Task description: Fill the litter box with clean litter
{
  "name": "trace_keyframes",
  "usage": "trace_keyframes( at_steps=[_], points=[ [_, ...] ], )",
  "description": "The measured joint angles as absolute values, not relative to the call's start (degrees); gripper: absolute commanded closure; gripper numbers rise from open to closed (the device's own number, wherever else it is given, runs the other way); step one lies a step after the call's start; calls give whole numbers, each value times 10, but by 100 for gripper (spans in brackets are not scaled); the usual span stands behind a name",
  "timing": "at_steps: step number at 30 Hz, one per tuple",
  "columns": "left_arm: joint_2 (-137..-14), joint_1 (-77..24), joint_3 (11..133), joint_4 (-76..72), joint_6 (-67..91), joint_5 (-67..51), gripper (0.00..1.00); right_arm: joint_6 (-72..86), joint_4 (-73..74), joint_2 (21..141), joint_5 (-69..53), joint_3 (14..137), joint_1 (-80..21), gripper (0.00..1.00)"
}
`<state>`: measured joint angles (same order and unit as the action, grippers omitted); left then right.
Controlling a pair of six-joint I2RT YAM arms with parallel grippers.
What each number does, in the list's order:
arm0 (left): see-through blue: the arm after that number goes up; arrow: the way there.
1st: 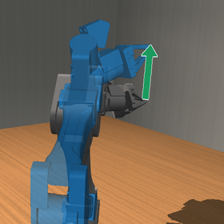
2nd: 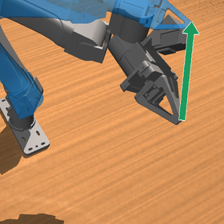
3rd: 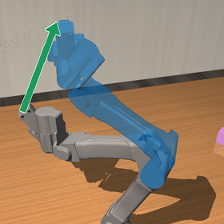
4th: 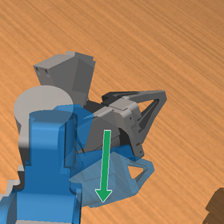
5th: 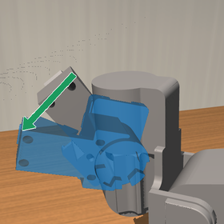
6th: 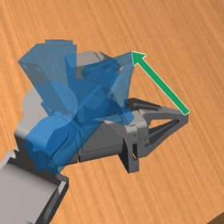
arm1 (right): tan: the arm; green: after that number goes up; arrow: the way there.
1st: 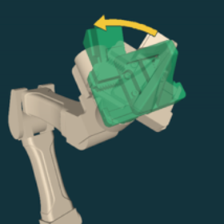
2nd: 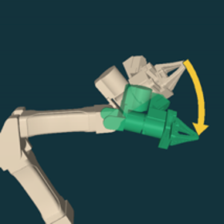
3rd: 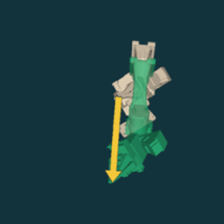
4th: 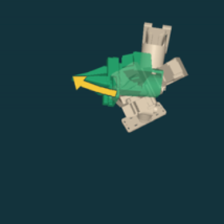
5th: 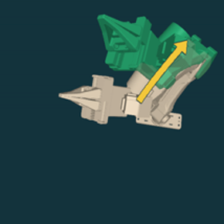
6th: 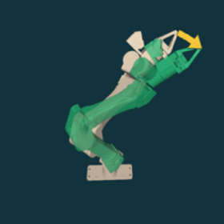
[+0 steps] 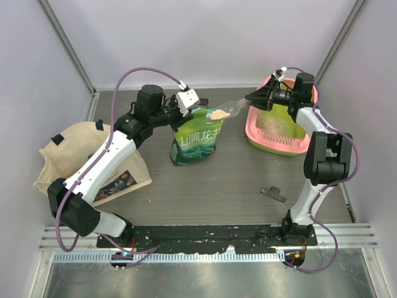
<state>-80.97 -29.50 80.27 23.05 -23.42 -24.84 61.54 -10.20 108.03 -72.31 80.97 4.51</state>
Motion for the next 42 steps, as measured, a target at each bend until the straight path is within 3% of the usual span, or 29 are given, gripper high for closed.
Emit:
trace_keyframes(
  at_steps=[42],
  points=[
    [-833,-291,824,233,-235,-256,100,675,-173,1028,-734,752,122,99]
  ],
)
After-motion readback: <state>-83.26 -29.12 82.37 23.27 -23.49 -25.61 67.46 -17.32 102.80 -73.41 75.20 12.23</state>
